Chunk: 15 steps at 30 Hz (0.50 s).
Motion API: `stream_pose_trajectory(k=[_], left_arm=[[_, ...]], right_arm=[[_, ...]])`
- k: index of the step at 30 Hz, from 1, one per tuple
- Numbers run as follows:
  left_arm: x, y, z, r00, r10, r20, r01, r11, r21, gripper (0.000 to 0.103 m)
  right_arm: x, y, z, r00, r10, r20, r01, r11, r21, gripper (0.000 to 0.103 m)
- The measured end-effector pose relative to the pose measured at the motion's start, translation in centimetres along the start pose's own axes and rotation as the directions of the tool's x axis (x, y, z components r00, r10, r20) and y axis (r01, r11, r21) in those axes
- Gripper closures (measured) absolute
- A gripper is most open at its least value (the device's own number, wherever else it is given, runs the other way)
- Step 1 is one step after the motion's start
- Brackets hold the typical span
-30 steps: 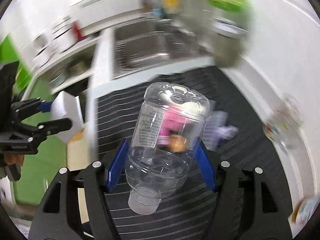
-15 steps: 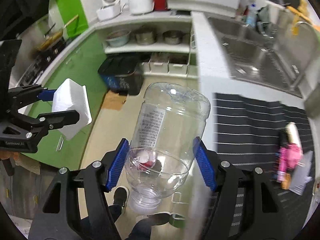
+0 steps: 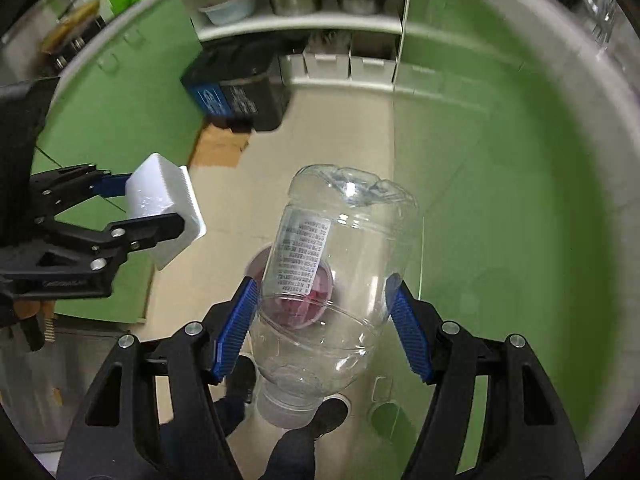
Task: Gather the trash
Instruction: 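Carry the white box and clear bottle to the pink bin and release both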
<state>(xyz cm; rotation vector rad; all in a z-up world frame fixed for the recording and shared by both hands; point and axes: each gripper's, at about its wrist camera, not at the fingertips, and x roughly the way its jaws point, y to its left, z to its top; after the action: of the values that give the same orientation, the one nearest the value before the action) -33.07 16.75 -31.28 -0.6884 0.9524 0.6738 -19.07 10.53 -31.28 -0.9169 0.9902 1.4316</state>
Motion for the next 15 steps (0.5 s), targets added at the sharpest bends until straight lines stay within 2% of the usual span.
stream_pose_trajectory(k=[4,6,7,9,15], left_arm=[[6.5,1.8,-2.4,1.000,-0.013,-0.025,0.013,1.000,-0.017,0.037],[8.8,2.4,-3.3,1.000,-0.018,-0.025,0.017,0.999,-0.029,0.029],[9.6,2.7,-3.6,0.999,-0.018,-0.026,0.017,0.999,-0.038,0.028],[11.1,3.3,-4.4,0.999,-0.017,-0.036,0.015,0.998,-0.058,0.006],[11.3,4.2,-5.2,1.000,0.001,-0.032,-0.004,0.996,-0.086,0.006]], right_arm=[[5.2,-0.5,-1.8,1.000,-0.005,-0.020,0.005,1.000,0.008,0.037],[7.2,-0.9,-2.6,1.000,-0.005,-0.025,0.006,1.000,0.015,0.037],[7.9,-1.0,-2.8,1.000,-0.004,-0.028,0.005,1.000,0.018,0.037],[8.8,-1.2,-3.3,0.999,-0.004,-0.032,0.004,1.000,0.020,0.037],[10.1,-0.8,-3.4,0.999,0.011,-0.036,-0.011,1.000,0.007,0.037]])
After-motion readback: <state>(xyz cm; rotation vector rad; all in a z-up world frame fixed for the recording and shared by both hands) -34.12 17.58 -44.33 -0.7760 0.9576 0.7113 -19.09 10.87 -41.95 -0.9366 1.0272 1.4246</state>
